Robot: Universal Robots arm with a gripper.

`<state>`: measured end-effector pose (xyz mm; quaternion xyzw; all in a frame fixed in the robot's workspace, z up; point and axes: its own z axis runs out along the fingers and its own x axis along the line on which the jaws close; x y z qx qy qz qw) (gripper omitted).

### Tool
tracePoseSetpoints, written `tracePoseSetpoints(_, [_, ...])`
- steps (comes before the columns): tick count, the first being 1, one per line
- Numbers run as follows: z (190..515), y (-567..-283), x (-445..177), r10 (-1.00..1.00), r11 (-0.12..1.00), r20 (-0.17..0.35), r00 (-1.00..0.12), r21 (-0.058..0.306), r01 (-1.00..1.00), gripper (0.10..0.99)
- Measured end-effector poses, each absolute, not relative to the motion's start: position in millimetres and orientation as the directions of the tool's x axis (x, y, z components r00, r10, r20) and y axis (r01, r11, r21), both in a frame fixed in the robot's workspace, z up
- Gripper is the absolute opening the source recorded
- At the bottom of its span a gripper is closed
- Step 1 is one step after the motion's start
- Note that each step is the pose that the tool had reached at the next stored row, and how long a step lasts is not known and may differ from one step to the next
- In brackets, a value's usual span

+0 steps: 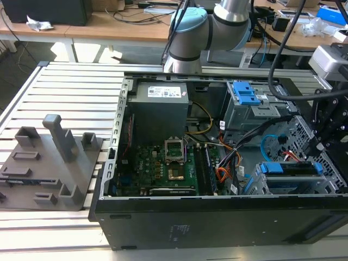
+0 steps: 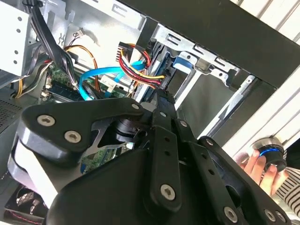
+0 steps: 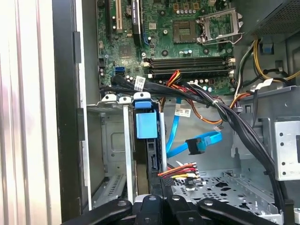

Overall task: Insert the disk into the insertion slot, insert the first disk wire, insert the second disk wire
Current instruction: 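Insert the first disk wire, then insert the second disk wire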

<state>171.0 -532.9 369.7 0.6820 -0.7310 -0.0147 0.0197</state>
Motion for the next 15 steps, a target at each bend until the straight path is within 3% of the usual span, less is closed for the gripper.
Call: tracePoseSetpoints(15, [371.2,-532.9,169.0,-0.998,0.069,0.009,-0.069,0.048,-0.996,0.106])
